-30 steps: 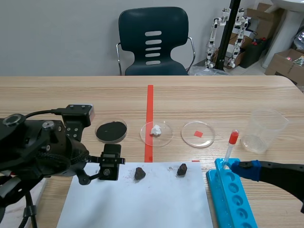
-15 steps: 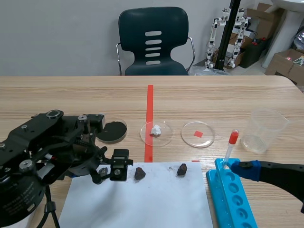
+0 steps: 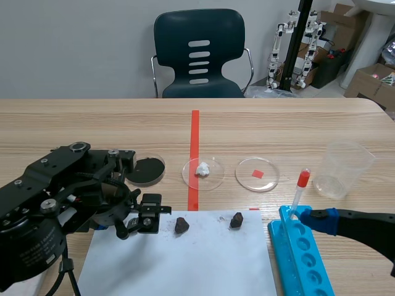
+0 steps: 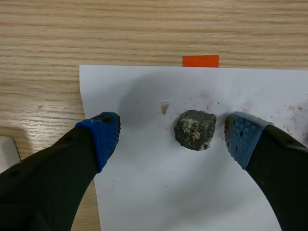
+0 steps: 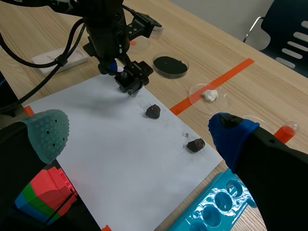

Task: Pick up the left mineral with the left hand

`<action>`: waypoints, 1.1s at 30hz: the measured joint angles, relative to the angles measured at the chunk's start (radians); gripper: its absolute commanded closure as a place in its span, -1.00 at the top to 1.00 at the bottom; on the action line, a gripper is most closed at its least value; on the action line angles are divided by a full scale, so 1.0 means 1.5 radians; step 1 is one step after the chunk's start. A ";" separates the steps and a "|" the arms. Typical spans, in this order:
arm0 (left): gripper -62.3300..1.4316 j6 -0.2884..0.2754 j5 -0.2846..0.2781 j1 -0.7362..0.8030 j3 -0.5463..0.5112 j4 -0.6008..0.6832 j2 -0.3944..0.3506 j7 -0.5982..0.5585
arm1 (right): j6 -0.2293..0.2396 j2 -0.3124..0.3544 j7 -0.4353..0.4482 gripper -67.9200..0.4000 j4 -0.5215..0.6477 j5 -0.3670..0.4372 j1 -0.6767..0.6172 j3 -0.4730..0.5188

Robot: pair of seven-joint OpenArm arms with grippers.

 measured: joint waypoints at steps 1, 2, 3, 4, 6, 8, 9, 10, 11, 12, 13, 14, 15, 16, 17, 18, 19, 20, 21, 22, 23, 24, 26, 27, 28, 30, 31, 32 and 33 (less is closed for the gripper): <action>0.44 0.000 0.000 0.000 0.000 0.000 0.000 0.000 | 0.000 0.000 0.000 0.79 0.000 0.000 0.000 0.000; 0.42 0.000 0.000 0.000 0.000 0.000 0.000 0.001 | 0.000 0.000 0.000 0.79 0.000 0.000 0.000 0.000; 0.34 0.000 0.000 0.000 0.000 0.000 0.000 0.001 | 0.000 0.000 0.000 0.79 0.000 0.000 0.000 0.000; 0.28 0.000 0.000 0.000 0.000 0.000 0.000 0.000 | 0.000 0.000 0.000 0.79 0.000 0.000 0.000 0.000; 0.18 0.000 0.001 0.000 0.000 0.000 0.000 0.000 | 0.000 0.000 0.000 0.79 0.000 0.000 0.000 0.000; 0.09 0.000 0.000 0.000 0.000 0.000 0.000 0.001 | 0.000 0.000 0.000 0.79 0.000 0.000 0.000 0.000; 0.04 0.000 0.000 0.000 0.000 0.000 0.000 0.000 | 0.000 0.000 0.000 0.79 0.000 0.000 0.000 0.000; -0.02 0.000 0.000 0.000 0.000 0.000 0.000 0.000 | 0.000 0.000 0.000 0.79 0.000 0.000 0.000 0.000; -0.09 0.000 0.000 0.000 0.000 0.000 0.000 0.000 | 0.000 0.000 0.000 0.79 0.000 0.000 0.000 0.000; -0.14 0.000 0.000 0.000 0.000 0.000 0.000 0.000 | 0.000 0.000 0.000 0.79 0.000 0.000 0.000 0.000; -0.21 0.000 0.000 0.000 0.000 0.000 0.000 0.001 | 0.000 0.000 0.000 0.79 0.000 0.000 0.000 0.000; -0.29 0.000 0.000 0.000 0.000 0.000 0.000 0.000 | 0.000 0.000 0.000 0.79 0.000 0.000 0.000 0.000; -0.38 0.000 0.000 0.000 0.000 0.000 0.000 0.000 | 0.000 0.000 0.000 0.79 0.000 0.000 0.000 0.000; -0.45 0.000 0.000 0.000 0.000 0.000 0.000 0.000 | 0.000 0.000 0.000 0.79 0.000 0.000 0.000 0.000; -0.51 0.000 0.000 0.000 0.000 0.000 0.000 0.000 | 0.000 0.000 0.000 0.79 0.000 0.000 0.000 0.000; -0.52 0.000 0.000 0.000 0.000 0.000 0.000 0.000 | 0.000 0.000 0.000 0.79 0.000 0.000 0.000 0.000; -0.53 0.000 0.000 0.000 0.000 0.001 0.000 0.000 | 0.000 0.000 0.000 0.79 0.000 0.000 0.000 0.000; -0.53 0.000 0.001 0.000 0.000 0.001 0.000 0.000 | 0.000 0.000 0.000 0.79 0.000 0.000 0.000 0.000; -0.53 0.000 0.001 0.000 0.000 0.001 0.000 0.000 | 0.000 0.000 0.000 0.79 0.000 0.000 0.000 0.000; -0.53 0.000 0.001 0.000 0.000 0.002 0.000 0.000 | 0.000 0.000 0.000 0.79 0.000 0.000 0.000 0.000; -0.53 0.000 0.001 0.000 0.000 0.002 0.000 0.000 | 0.000 0.000 0.000 0.79 0.000 0.000 0.000 0.000; -0.53 0.000 0.001 0.000 0.000 0.002 0.000 0.000 | 0.000 0.000 0.000 0.79 0.000 0.000 0.000 0.000; -0.53 0.000 0.001 -0.001 0.000 0.002 0.000 0.000 | 0.000 0.000 0.000 0.79 0.000 0.000 0.000 0.000; -0.53 0.000 0.001 -0.002 0.000 0.002 0.000 0.001 | 0.000 0.000 0.000 0.79 0.000 0.000 0.000 0.000; -0.53 0.000 0.001 -0.002 0.000 0.002 0.000 0.002 | 0.000 0.000 0.000 0.79 0.000 0.000 0.000 0.000; -0.53 0.000 0.007 -0.002 0.000 0.002 0.000 0.002 | 0.000 0.000 0.000 0.79 0.000 0.000 0.000 0.000; -0.53 0.000 0.015 -0.002 0.000 0.002 0.000 0.003 | 0.000 0.000 0.000 0.79 0.000 0.000 0.000 0.000; -0.53 -0.001 0.021 -0.001 0.000 0.002 0.000 0.002 | 0.000 0.000 0.000 0.79 0.000 0.000 0.000 0.000; -0.53 0.000 0.025 -0.001 0.000 0.002 0.000 0.001 | 0.000 0.000 0.000 0.79 0.000 0.000 0.000 0.000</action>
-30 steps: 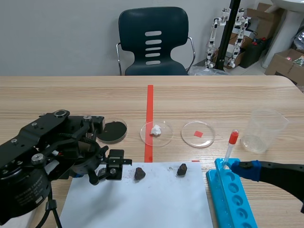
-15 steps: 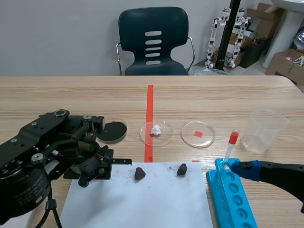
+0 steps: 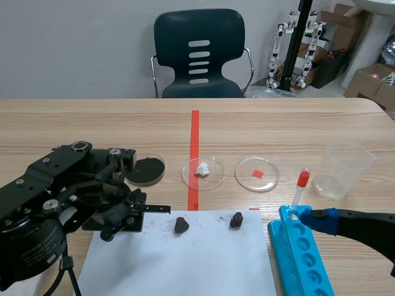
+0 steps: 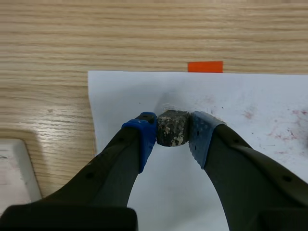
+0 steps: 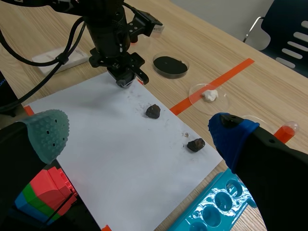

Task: Pick up the left mineral with the left hand

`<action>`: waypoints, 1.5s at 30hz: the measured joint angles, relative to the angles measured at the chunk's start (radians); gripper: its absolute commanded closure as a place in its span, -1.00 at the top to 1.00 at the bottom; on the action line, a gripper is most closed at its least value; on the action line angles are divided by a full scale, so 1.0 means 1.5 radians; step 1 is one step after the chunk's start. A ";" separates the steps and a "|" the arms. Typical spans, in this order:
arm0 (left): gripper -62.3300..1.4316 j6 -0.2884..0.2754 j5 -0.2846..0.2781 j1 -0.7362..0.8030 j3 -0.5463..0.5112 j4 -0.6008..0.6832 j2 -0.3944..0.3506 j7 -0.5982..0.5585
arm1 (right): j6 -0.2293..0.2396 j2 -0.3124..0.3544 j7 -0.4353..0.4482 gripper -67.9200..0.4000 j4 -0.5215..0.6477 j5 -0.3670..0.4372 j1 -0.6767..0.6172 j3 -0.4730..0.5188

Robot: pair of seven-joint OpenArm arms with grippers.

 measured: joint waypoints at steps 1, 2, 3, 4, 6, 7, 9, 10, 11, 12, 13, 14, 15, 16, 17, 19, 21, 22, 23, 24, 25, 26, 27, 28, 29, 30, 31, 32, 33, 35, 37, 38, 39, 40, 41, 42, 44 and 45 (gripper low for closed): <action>-0.53 0.000 0.001 0.000 0.000 0.001 -0.001 -0.005 | 0.000 0.000 0.000 0.79 0.000 0.000 0.000 0.000; -0.53 0.000 0.001 0.002 0.000 0.007 -0.004 -0.015 | 0.000 0.000 0.000 0.79 0.000 0.000 0.000 0.000; -0.53 0.000 0.001 0.006 0.000 0.017 -0.006 -0.024 | 0.000 0.000 0.000 0.79 0.000 0.000 0.000 0.000; -0.53 0.000 0.001 0.012 0.000 0.032 -0.011 -0.037 | 0.000 0.000 0.000 0.79 0.000 0.000 0.000 0.000; -0.53 0.000 0.001 0.030 0.000 0.070 -0.021 -0.071 | 0.000 0.000 0.000 0.79 0.000 0.000 0.000 0.000; -0.53 0.000 0.000 0.039 0.000 0.091 -0.026 -0.087 | 0.000 0.000 0.000 0.79 0.000 0.000 0.000 0.000; -0.53 -0.001 -0.002 0.064 0.000 0.133 -0.038 -0.129 | 0.000 0.000 0.000 0.79 0.000 0.000 0.000 0.000; -0.53 -0.002 -0.002 0.078 0.000 0.153 -0.045 -0.154 | 0.000 0.000 0.000 0.79 0.000 0.000 0.000 0.000; -0.53 -0.002 -0.002 0.094 0.000 0.173 -0.052 -0.179 | 0.000 0.000 0.000 0.79 0.000 0.000 0.000 0.000; -0.53 -0.002 -0.002 0.111 0.000 0.191 -0.060 -0.207 | 0.000 0.000 0.000 0.79 0.000 0.000 0.000 0.000; -0.53 -0.002 -0.002 0.128 0.000 0.209 -0.069 -0.235 | 0.000 0.000 0.000 0.79 0.000 0.000 0.000 0.000; -0.53 -0.002 -0.003 0.146 -0.001 0.226 -0.077 -0.268 | 0.000 0.000 0.000 0.79 0.000 0.000 0.000 0.000; -0.53 -0.002 -0.003 0.164 -0.002 0.243 -0.084 -0.298 | 0.000 0.000 0.000 0.79 0.000 0.000 0.000 0.000; -0.53 -0.003 -0.005 0.181 -0.008 0.261 -0.090 -0.325 | 0.000 0.000 0.000 0.79 0.000 0.000 0.000 0.000; -0.53 -0.006 -0.005 0.201 -0.018 0.278 -0.093 -0.352 | 0.000 0.000 0.000 0.79 0.000 0.000 0.000 0.000; -0.53 -0.059 -0.005 0.241 -0.057 0.312 -0.099 -0.396 | 0.000 0.000 0.000 0.79 0.000 0.000 0.000 0.000; -0.53 -0.119 -0.005 0.282 -0.102 0.348 -0.104 -0.431 | 0.000 0.000 0.000 0.79 0.000 0.000 0.000 0.000; -0.53 -0.143 -0.004 0.305 -0.126 0.368 -0.106 -0.450 | 0.000 0.000 0.000 0.79 0.000 0.000 0.000 0.000; -0.53 -0.163 -0.005 0.329 -0.148 0.387 -0.110 -0.471 | 0.000 0.000 0.000 0.79 0.000 0.000 0.000 0.000; -0.53 -0.187 -0.007 0.352 -0.167 0.406 -0.116 -0.491 | 0.000 0.000 0.000 0.79 0.000 0.000 0.000 0.000; -0.53 -0.201 -0.008 0.376 -0.182 0.426 -0.123 -0.508 | 0.000 0.000 0.000 0.79 0.000 0.000 0.000 0.000; -0.53 -0.223 -0.007 0.400 -0.194 0.446 -0.131 -0.527 | 0.000 0.000 0.000 0.79 0.000 0.000 0.000 0.000; -0.53 -0.237 -0.007 0.425 -0.204 0.465 -0.139 -0.545 | 0.000 0.000 0.000 0.79 0.000 0.000 0.000 0.000; -0.53 -0.260 -0.005 0.451 -0.213 0.483 -0.147 -0.565 | 0.000 0.000 0.000 0.79 0.000 0.000 0.000 0.000; -0.53 -0.274 0.002 0.477 -0.220 0.502 -0.155 -0.586 | 0.000 0.000 0.000 0.79 0.000 0.000 0.000 0.000; -0.53 -0.287 0.004 0.505 -0.226 0.519 -0.162 -0.609 | 0.000 0.000 0.000 0.79 0.000 0.000 0.000 0.000; -0.53 -0.297 0.009 0.531 -0.231 0.533 -0.168 -0.631 | 0.000 0.000 0.000 0.79 0.000 0.000 0.000 0.000; -0.53 -0.311 0.025 0.556 -0.238 0.544 -0.172 -0.650 | 0.000 0.000 0.000 0.79 0.000 0.000 0.000 0.000; -0.53 -0.326 0.039 0.580 -0.245 0.554 -0.175 -0.667 | 0.000 0.000 0.000 0.79 0.000 0.000 0.000 0.000; -0.53 -0.350 0.063 0.628 -0.256 0.567 -0.181 -0.714 | 0.000 0.000 0.000 0.79 0.000 0.000 0.000 0.000; -0.53 -0.354 0.094 0.675 -0.266 0.573 -0.183 -0.759 | 0.000 0.000 0.000 0.79 0.000 0.000 0.000 0.000; -0.53 -0.352 0.109 0.697 -0.270 0.573 -0.183 -0.780 | 0.000 0.000 0.000 0.79 0.000 0.000 0.000 0.000; -0.53 -0.352 0.123 0.719 -0.275 0.573 -0.183 -0.800 | 0.000 0.000 0.000 0.79 0.000 0.000 0.000 0.000; -0.53 -0.352 0.137 0.739 -0.278 0.573 -0.182 -0.817 | 0.000 0.000 0.000 0.79 0.000 0.000 0.000 0.000; -0.53 -0.352 0.147 0.757 -0.281 0.573 -0.182 -0.832 | 0.000 0.000 0.000 0.79 0.000 0.000 0.000 0.000; -0.53 -0.352 0.161 0.775 -0.282 0.573 -0.183 -0.847 | 0.000 0.000 0.000 0.79 0.000 0.000 0.000 0.000; -0.53 -0.352 0.187 0.804 -0.283 0.573 -0.182 -0.869 | 0.000 0.000 0.000 0.79 0.000 0.000 0.000 0.000; -0.53 -0.352 0.197 0.815 -0.283 0.572 -0.182 -0.877 | 0.000 0.000 0.000 0.79 0.000 0.000 0.000 0.000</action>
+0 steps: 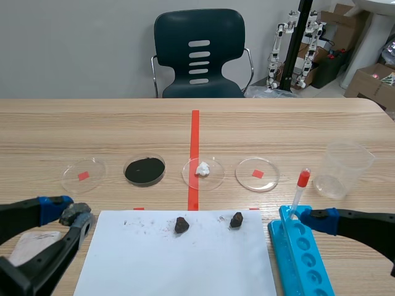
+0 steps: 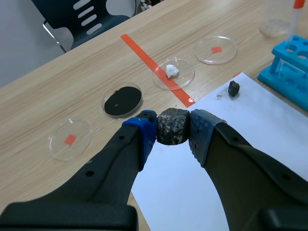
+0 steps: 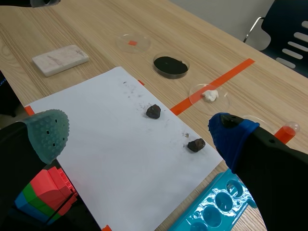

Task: Pick up the left mineral with the left hand

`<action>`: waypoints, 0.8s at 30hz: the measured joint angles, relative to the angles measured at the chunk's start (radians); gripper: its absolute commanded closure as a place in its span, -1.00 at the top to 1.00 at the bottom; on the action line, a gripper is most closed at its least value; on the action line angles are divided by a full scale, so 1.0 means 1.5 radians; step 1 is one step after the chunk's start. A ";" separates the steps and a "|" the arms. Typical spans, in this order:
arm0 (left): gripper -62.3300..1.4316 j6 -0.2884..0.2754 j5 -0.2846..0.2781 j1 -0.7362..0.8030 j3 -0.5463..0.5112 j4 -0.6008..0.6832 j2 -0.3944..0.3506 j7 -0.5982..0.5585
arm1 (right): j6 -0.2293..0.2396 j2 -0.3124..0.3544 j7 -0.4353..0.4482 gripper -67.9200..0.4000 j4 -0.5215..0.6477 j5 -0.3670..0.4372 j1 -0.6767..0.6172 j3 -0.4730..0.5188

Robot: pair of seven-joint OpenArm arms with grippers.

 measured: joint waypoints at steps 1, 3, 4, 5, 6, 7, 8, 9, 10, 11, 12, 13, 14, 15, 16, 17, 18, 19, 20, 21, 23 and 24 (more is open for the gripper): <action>-0.53 0.000 0.009 0.008 0.000 -0.001 0.000 -0.006 | 0.000 0.000 0.000 0.79 0.000 0.000 0.000 0.000; -0.53 0.000 0.011 0.016 0.000 -0.001 0.000 -0.007 | 0.000 0.000 0.000 0.79 0.000 0.000 0.000 0.000; -0.53 0.000 0.011 0.016 0.000 -0.001 0.000 -0.004 | 0.000 0.000 0.000 0.79 0.000 0.000 0.000 0.000; -0.53 0.000 0.011 0.014 0.000 -0.001 0.000 -0.003 | 0.000 0.000 0.000 0.79 0.000 0.000 0.000 0.000; -0.53 0.001 0.011 0.012 0.000 -0.001 0.000 -0.001 | 0.000 0.000 0.000 0.79 0.000 0.000 0.000 0.000; -0.53 0.001 0.011 0.011 0.000 -0.001 0.000 0.001 | 0.000 0.000 0.000 0.79 0.000 0.000 0.000 0.000; -0.53 0.001 0.011 0.011 0.000 -0.001 0.000 0.001 | 0.000 0.000 0.000 0.79 0.000 0.000 0.000 0.000; -0.53 0.001 0.011 0.011 0.000 -0.001 0.000 0.001 | 0.000 0.000 0.000 0.79 0.000 0.000 0.000 0.000; -0.53 0.000 0.011 0.010 0.000 -0.001 0.000 0.001 | 0.000 0.000 0.000 0.79 0.000 0.000 0.000 0.000; -0.53 0.000 0.011 0.008 0.000 -0.001 0.000 0.001 | 0.000 0.000 0.000 0.79 0.000 0.000 0.000 0.000; -0.53 0.001 0.011 0.006 0.000 -0.001 0.000 0.001 | 0.000 0.000 0.000 0.79 0.000 0.000 0.000 0.000; -0.53 0.000 0.011 0.004 0.000 -0.001 0.000 0.001 | 0.000 0.000 0.000 0.79 0.000 0.000 0.000 0.000; -0.53 0.001 0.011 0.004 0.000 -0.001 0.000 0.001 | 0.000 0.000 0.000 0.79 0.000 0.000 0.000 0.000; -0.53 0.001 0.011 0.004 0.000 -0.001 0.000 0.001 | 0.000 0.000 0.000 0.79 0.000 0.000 0.000 0.000; -0.53 0.001 0.011 0.004 0.000 -0.001 0.000 0.001 | 0.000 0.000 0.000 0.79 0.000 0.000 0.000 0.000; -0.53 0.001 0.011 0.004 0.000 -0.001 0.000 0.001 | 0.000 0.000 0.000 0.79 0.000 0.000 0.000 0.000; -0.53 0.001 0.011 0.004 0.000 -0.001 0.000 0.001 | 0.000 0.000 0.000 0.79 0.000 0.000 0.000 0.000; -0.53 0.001 0.011 0.004 0.000 -0.001 0.000 0.001 | 0.000 0.000 0.000 0.79 0.000 0.000 0.000 0.000; -0.53 0.001 0.011 0.004 0.000 -0.001 0.000 0.002 | 0.000 0.000 0.000 0.79 0.000 0.000 0.000 0.000; -0.53 0.000 0.011 0.004 0.000 -0.001 0.000 0.002 | 0.000 0.000 0.000 0.79 0.000 0.000 0.000 0.000; -0.53 0.001 0.011 0.004 0.000 -0.001 0.000 0.002 | 0.000 0.000 0.000 0.79 0.000 0.000 0.000 0.000; -0.53 0.001 0.011 0.004 0.000 -0.001 0.000 0.002 | 0.000 0.000 0.000 0.79 0.000 0.000 0.000 0.000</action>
